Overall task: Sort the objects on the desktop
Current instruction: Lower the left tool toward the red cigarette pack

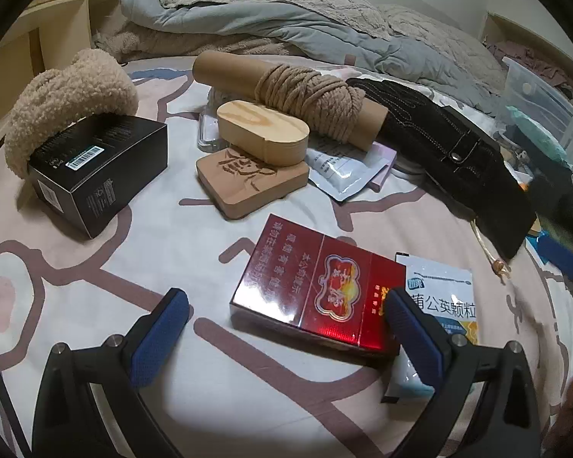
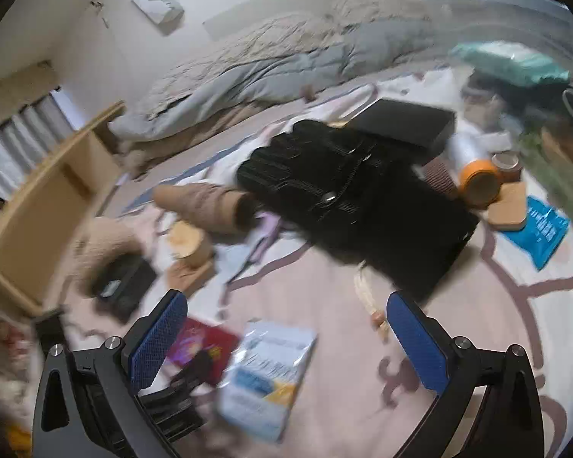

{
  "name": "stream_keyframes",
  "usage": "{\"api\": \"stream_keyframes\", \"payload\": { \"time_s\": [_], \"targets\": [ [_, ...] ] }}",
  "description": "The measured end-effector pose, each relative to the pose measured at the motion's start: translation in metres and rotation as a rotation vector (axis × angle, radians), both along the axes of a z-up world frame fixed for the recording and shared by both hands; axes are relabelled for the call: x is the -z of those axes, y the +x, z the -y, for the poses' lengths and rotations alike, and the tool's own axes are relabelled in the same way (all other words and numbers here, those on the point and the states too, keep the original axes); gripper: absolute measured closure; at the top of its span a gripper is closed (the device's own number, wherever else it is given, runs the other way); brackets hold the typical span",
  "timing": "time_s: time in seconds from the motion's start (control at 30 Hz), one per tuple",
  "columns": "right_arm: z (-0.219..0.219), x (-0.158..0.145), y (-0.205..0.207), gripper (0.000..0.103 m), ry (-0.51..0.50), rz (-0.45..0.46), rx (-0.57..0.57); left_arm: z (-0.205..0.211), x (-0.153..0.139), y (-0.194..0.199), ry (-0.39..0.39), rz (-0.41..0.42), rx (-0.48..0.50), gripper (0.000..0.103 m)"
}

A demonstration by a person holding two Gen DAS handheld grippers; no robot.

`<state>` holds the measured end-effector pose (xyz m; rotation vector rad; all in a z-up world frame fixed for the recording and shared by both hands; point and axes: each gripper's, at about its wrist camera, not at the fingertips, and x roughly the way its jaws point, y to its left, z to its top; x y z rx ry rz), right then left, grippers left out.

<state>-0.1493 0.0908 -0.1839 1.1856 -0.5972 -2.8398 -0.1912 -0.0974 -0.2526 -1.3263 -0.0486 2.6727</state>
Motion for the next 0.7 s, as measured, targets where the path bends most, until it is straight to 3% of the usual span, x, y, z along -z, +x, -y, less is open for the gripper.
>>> {"api": "stream_keyframes", "payload": {
  "time_s": [0.17, 0.33, 0.43, 0.7],
  "targets": [
    [0.006, 0.046, 0.026, 0.0, 0.041, 0.079, -0.063, 0.001, 0.001, 0.0, 0.019, 0.005, -0.002, 0.0],
    [0.011, 0.042, 0.047, 0.0, 0.045, 0.034, -0.123, 0.0, 0.0, -0.001, 0.024, 0.012, 0.003, 0.0],
    [0.006, 0.044, 0.052, 0.0, 0.016, 0.022, -0.128, -0.005, -0.002, 0.003, 0.021, 0.007, 0.062, 0.0],
    [0.022, 0.048, 0.06, 0.0, 0.097, 0.042, -0.171, -0.017, 0.004, 0.008, -0.072, 0.018, 0.139, 0.0]
  ]
}}
